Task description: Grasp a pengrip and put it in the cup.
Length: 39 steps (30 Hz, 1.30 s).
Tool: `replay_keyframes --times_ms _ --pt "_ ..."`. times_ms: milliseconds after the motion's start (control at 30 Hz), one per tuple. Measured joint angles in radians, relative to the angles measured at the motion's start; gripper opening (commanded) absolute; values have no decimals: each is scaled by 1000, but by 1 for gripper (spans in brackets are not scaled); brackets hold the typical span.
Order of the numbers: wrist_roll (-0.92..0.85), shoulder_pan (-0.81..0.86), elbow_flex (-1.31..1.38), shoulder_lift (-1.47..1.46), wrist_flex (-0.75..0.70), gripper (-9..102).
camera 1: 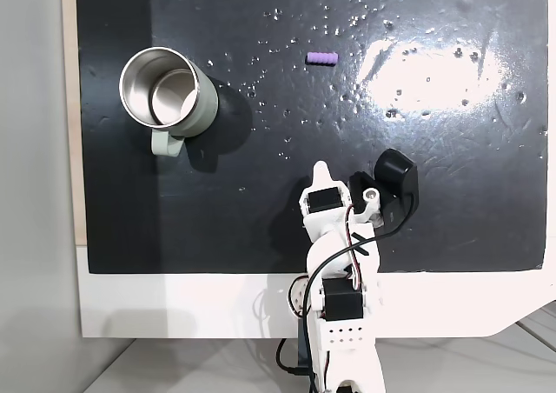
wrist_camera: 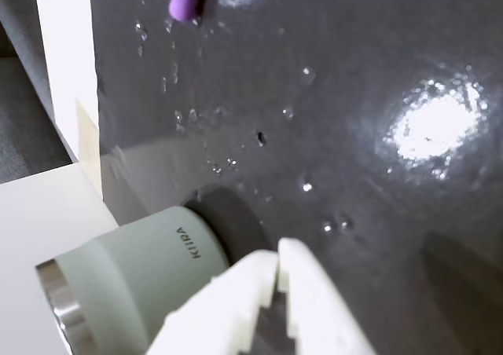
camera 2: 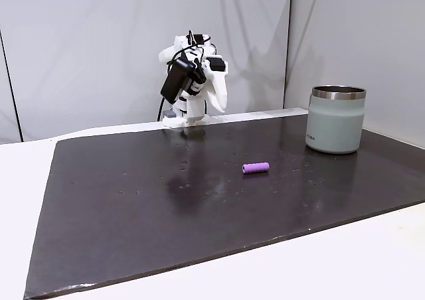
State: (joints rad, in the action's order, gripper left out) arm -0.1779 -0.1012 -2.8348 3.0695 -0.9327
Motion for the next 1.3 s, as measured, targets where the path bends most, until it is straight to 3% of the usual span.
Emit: replay_keyframes --times_ms 500,833,1100,1300 --pt "35 34 658 -985 21 0" --pt "141 23 911 -1327 28 0" --pt "149 -2 1101 -1519 18 15" --pt "144 -2 1215 -1629 -12 18"
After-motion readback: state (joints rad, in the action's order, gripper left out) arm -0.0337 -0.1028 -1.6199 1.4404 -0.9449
